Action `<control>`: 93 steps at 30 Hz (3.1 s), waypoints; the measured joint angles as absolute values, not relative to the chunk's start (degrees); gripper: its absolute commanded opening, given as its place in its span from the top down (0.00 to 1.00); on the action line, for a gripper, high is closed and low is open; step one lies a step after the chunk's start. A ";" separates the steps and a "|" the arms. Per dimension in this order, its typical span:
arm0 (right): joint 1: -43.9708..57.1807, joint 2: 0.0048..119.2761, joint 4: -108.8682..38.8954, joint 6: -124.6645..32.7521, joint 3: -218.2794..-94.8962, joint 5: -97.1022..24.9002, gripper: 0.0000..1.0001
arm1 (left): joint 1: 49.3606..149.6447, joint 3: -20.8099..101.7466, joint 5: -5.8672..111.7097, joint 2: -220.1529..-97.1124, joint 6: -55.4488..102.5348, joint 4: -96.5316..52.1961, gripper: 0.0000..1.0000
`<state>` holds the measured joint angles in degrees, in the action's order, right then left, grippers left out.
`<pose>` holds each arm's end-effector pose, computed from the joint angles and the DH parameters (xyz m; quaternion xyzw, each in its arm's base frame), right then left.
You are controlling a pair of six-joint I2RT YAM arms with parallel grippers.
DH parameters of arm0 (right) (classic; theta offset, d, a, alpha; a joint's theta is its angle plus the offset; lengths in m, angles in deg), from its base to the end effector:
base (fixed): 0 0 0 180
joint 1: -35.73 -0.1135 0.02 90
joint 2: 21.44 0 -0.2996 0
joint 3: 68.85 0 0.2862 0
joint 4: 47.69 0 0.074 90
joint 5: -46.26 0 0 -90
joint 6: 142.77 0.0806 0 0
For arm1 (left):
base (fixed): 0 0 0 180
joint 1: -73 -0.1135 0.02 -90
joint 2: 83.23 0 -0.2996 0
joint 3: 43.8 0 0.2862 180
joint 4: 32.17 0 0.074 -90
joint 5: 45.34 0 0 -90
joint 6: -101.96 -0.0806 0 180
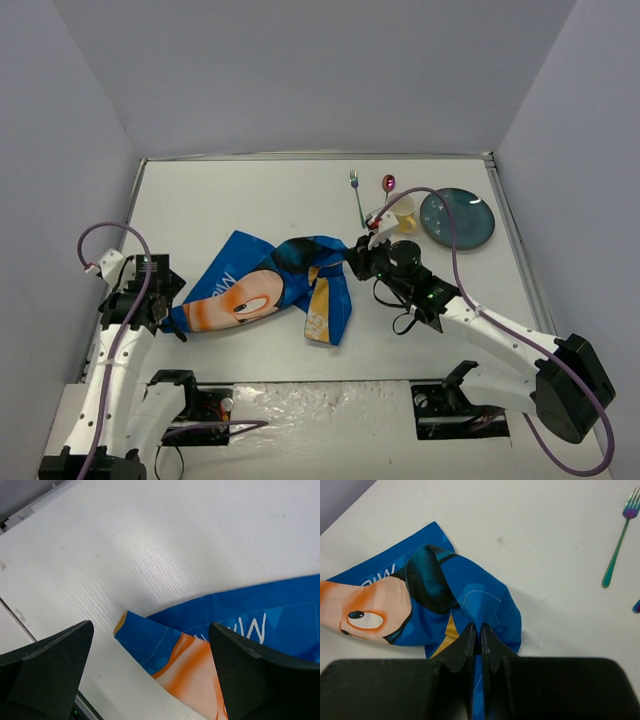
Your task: Set the dinner table for one person
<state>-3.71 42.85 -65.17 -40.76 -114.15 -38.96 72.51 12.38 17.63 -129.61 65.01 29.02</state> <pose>0.2389 0.2052 0.2862 -0.1980 0.6884 0.3295 0.6151 0.1860 0.0382 0.2652 -0.4823 0.7845 0.0554 0.3859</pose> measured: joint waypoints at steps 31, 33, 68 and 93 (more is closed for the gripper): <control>-6.04 36.20 -64.30 -41.08 -111.63 -36.40 1.00 | 60.42 14.05 39.04 -145.88 55.19 29.98 0.08; -6.16 35.99 -64.08 -41.19 -111.58 -36.40 1.00 | 60.22 12.90 39.54 -145.91 55.97 29.88 0.11; -7.49 33.80 -55.34 -44.06 -117.84 -39.74 1.00 | 56.49 11.99 42.64 -145.39 59.06 25.81 1.00; 1.14 68.31 -59.66 -73.35 -166.11 -47.49 1.00 | 52.09 62.17 55.33 -164.14 51.21 -5.93 1.00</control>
